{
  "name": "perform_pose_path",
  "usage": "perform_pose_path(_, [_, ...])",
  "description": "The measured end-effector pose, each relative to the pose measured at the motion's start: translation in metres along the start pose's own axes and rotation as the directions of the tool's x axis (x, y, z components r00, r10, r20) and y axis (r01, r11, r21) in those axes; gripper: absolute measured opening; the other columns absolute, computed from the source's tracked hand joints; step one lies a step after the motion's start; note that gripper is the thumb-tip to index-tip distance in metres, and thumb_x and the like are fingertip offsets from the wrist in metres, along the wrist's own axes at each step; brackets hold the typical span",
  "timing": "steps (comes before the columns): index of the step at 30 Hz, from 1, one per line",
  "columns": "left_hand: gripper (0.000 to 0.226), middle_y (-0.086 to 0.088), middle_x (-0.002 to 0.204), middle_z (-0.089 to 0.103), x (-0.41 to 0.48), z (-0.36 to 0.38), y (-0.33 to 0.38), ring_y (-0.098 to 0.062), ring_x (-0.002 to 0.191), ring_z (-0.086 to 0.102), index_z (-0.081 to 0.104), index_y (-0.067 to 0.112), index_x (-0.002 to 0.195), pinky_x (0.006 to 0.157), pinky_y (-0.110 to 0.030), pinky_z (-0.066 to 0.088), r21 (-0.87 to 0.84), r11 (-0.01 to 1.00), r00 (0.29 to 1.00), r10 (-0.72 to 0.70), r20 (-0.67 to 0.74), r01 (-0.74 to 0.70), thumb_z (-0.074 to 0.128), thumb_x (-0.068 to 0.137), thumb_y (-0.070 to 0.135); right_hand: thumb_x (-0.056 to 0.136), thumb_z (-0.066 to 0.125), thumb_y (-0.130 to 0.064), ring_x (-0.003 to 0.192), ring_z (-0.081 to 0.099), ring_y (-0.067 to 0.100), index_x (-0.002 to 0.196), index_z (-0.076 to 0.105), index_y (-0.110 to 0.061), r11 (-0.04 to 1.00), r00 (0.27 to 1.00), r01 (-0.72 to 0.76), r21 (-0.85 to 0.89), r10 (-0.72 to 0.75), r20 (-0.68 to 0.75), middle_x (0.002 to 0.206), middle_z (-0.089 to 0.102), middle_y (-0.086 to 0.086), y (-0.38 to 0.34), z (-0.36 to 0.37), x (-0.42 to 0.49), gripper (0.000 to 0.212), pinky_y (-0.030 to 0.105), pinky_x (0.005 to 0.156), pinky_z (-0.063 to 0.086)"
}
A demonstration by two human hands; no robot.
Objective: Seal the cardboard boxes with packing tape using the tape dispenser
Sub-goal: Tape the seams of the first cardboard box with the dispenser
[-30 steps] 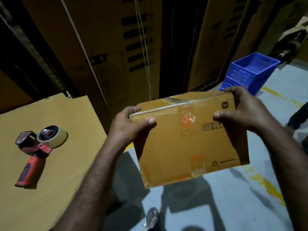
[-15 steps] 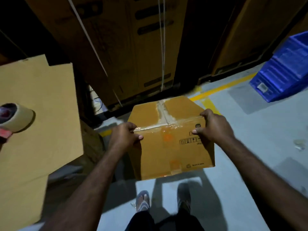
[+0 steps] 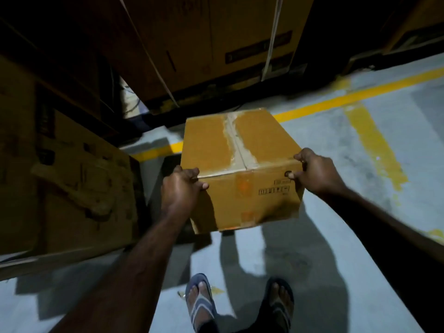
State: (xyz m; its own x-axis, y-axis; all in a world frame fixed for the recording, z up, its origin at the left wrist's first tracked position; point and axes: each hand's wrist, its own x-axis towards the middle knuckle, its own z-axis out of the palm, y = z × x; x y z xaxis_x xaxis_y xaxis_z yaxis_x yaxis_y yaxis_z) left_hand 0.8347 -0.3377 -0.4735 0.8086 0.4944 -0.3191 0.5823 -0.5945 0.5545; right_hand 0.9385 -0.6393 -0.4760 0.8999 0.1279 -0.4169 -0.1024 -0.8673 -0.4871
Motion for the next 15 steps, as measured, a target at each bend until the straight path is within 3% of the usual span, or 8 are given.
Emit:
perform_pose_path(4, [0.038,-0.004,0.114,0.065,0.030,0.061,-0.049,-0.024,0.104,0.064,0.076,0.014,0.115,0.090,-0.039,0.054,-0.023,0.999,0.998,-0.043,-0.044,0.042,0.085,0.078,0.021,0.086,0.071,-0.018,0.106,0.060,0.031,0.122,0.058,-0.015,0.995,0.999,-0.034,0.098,0.034,0.004,0.114,0.066,0.012,0.021,0.066,0.056,0.038,0.034,0.086,0.049])
perform_pose_path(8, [0.021,-0.015,0.109,0.062,0.052,0.125,-0.120,-0.037,0.096,0.065,0.077,0.028,0.087,0.090,-0.044,0.055,0.059,0.995,0.996,-0.084,0.039,0.082,0.081,0.070,0.015,0.081,0.073,-0.024,0.090,0.059,0.028,0.109,0.055,-0.018,0.991,0.994,-0.093,0.097,0.087,0.065,0.095,0.062,0.009,0.056,0.135,0.080,0.034,0.030,0.071,0.043])
perform_pose_path(11, [0.017,-0.013,0.113,0.059,0.047,0.150,-0.135,-0.033,0.098,0.065,0.078,0.019,0.094,0.089,-0.033,0.053,0.139,0.985,0.989,-0.113,0.096,0.099,0.072,0.084,0.006,0.080,0.074,-0.024,0.078,0.058,0.029,0.105,0.052,-0.016,0.997,0.995,-0.077,0.016,0.075,0.064,0.088,0.061,0.009,0.079,0.169,0.080,0.034,0.031,0.063,0.043])
perform_pose_path(13, [0.012,-0.009,0.117,0.054,0.046,0.153,-0.125,-0.030,0.100,0.063,0.073,0.013,0.101,0.080,-0.024,0.045,0.212,0.973,0.980,-0.123,0.159,0.088,0.067,0.091,0.014,0.080,0.075,-0.025,0.086,0.060,0.034,0.105,0.058,-0.014,0.997,0.996,0.036,-0.068,-0.030,0.089,0.095,0.059,0.012,0.085,0.184,0.080,0.032,0.030,0.069,0.041])
perform_pose_path(15, [0.026,-0.008,0.124,0.051,0.049,0.152,-0.106,-0.030,0.107,0.061,0.069,0.010,0.111,0.084,-0.025,0.045,0.226,0.972,0.963,-0.115,0.242,0.060,0.071,0.089,0.024,0.082,0.071,-0.024,0.091,0.058,0.035,0.104,0.059,-0.014,0.985,0.984,0.108,-0.134,-0.087,0.157,0.100,0.050,0.014,0.077,0.187,0.077,0.027,0.028,0.072,0.037])
